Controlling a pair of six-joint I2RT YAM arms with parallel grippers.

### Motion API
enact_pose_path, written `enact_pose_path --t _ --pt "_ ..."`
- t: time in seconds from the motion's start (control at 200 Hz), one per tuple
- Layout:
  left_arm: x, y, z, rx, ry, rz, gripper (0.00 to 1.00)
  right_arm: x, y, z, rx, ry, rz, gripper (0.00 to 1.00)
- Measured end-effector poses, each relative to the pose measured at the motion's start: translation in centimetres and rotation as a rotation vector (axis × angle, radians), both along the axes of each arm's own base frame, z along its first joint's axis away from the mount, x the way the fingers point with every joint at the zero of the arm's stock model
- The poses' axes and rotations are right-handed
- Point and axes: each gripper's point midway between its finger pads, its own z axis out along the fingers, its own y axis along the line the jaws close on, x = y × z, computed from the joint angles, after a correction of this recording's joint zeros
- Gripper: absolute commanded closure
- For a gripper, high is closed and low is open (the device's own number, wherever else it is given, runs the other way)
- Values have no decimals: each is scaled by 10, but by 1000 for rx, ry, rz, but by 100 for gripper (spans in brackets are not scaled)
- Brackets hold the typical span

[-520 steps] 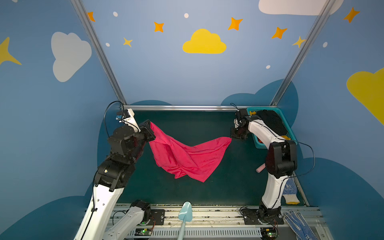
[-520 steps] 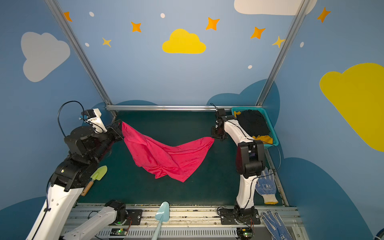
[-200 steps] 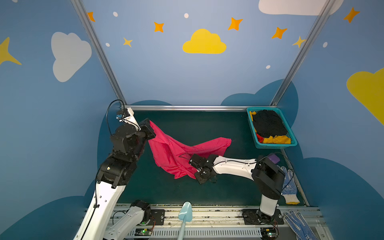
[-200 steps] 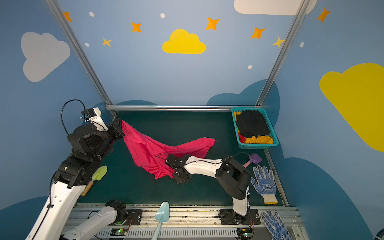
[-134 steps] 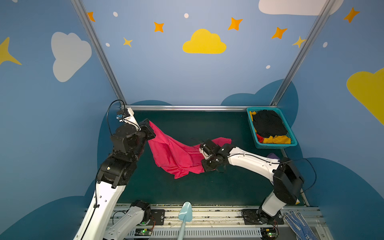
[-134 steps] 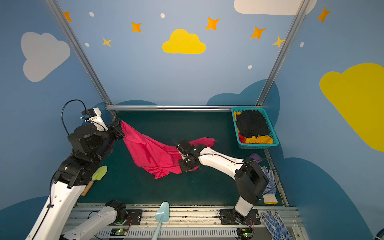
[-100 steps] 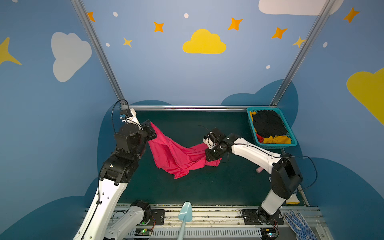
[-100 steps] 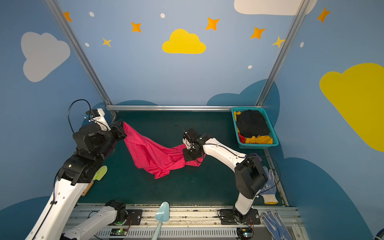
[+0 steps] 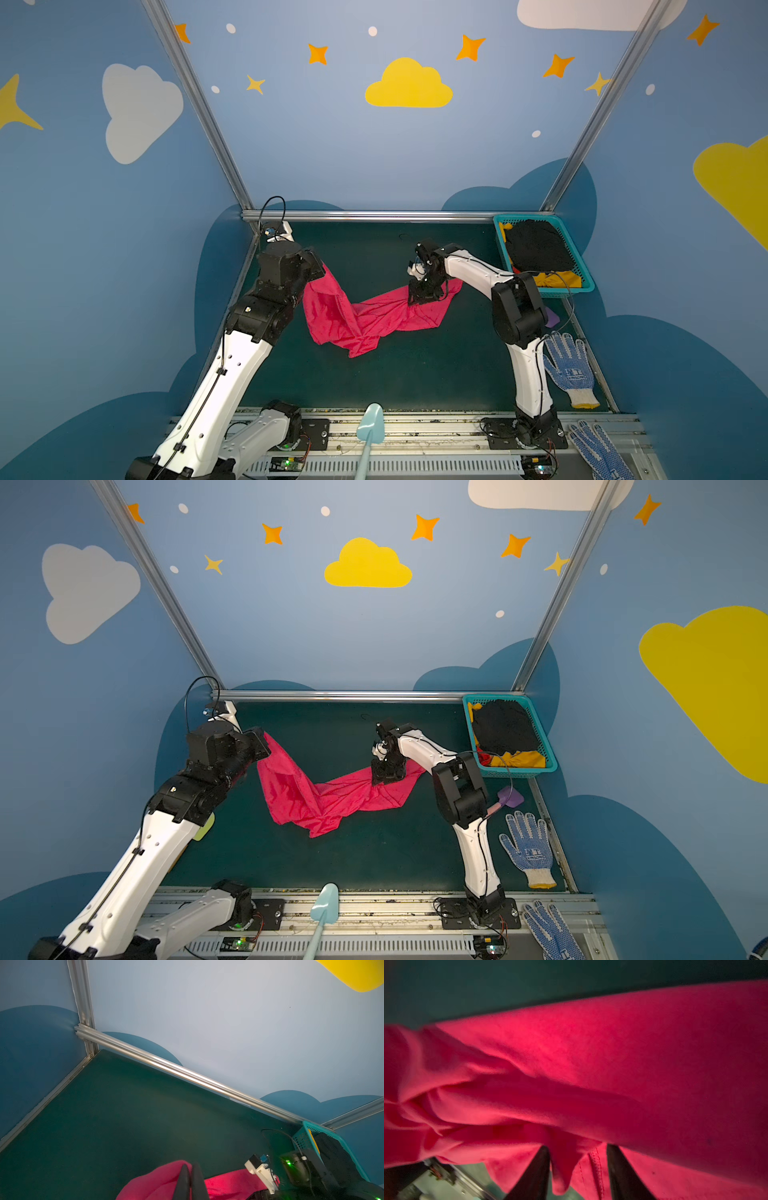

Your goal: Fold and stack the t-shirts

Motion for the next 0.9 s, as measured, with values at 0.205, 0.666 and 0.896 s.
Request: enact_pose_path --t 0.205,0.666,0.896 --pt "0 1 0 6 -2 6 95 -20 -18 58 56 -123 -37 44" --pt "2 2 -2 14 4 12 95 -65 -9 -3 19 3 -36 65" --pt "3 3 -3 17 8 15 95 -54 3 -15 26 4 -36 59"
